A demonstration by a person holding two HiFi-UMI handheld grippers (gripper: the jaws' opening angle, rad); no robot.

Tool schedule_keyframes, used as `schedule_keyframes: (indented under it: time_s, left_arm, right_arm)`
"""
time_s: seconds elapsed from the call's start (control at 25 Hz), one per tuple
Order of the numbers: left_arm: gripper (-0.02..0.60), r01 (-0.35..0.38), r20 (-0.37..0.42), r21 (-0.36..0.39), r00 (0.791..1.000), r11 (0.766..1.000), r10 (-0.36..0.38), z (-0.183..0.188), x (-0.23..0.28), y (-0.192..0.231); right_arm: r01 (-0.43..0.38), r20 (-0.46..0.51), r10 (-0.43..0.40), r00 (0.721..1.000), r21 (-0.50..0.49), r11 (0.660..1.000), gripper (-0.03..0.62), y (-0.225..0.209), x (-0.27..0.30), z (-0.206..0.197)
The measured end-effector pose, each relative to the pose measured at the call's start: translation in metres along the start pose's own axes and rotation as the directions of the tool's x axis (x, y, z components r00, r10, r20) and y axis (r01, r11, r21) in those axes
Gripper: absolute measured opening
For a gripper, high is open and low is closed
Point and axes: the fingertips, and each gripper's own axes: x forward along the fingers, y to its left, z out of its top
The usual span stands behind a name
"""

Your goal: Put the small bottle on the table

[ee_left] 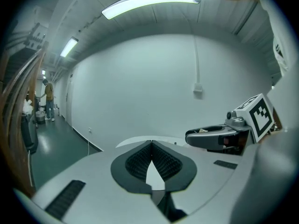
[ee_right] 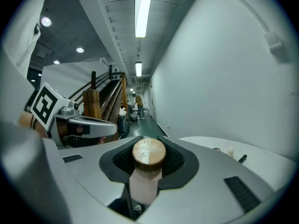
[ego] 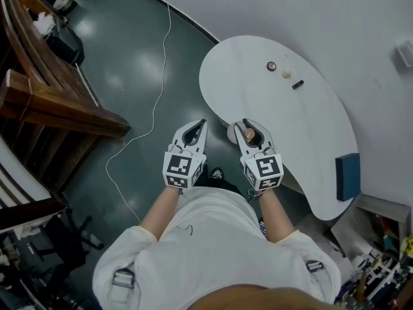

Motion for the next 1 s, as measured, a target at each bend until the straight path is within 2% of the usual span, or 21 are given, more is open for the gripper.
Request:
schedule_keyframes:
  time_s: [0.2,0.36,0.56,0.8,1.0]
  left_arm:
    - [0.012,0.115,-0.03,0.02,0.993,0.993,-0.115,0.017,0.066,0.001]
    - [0.012,0.222,-0.055,0.041,0.974,0.974,-0.22,0.029,0.12,0.003]
    - [0.012,0.321,-0.09,0.057,0.945,0.945,-0.316,0.038,0.175,0.019]
    - [0.012,0.403,-0.129,0.049,0.91,0.914,-0.395,0.036,0.221,0.051]
    - [0.012,0.441,-0.165,0.048,0.888,0.896,-0.428,0.026,0.252,0.066]
  right_arm:
    - [0.099,-0.018,-0.098,0.995,0.042,0.994,0.098,-0.047,0.02,0.007]
    - [0.182,-0.036,-0.179,0.983,0.075,0.98,0.098,-0.078,0.041,0.012]
    - [0.271,-0.054,-0.266,0.962,0.116,0.956,0.098,-0.11,0.075,0.018]
    - [0.358,-0.079,-0.35,0.933,0.143,0.923,0.098,-0.135,0.116,0.024]
    - [0.393,-0.086,-0.383,0.92,0.165,0.905,0.098,-0.157,0.143,0.024]
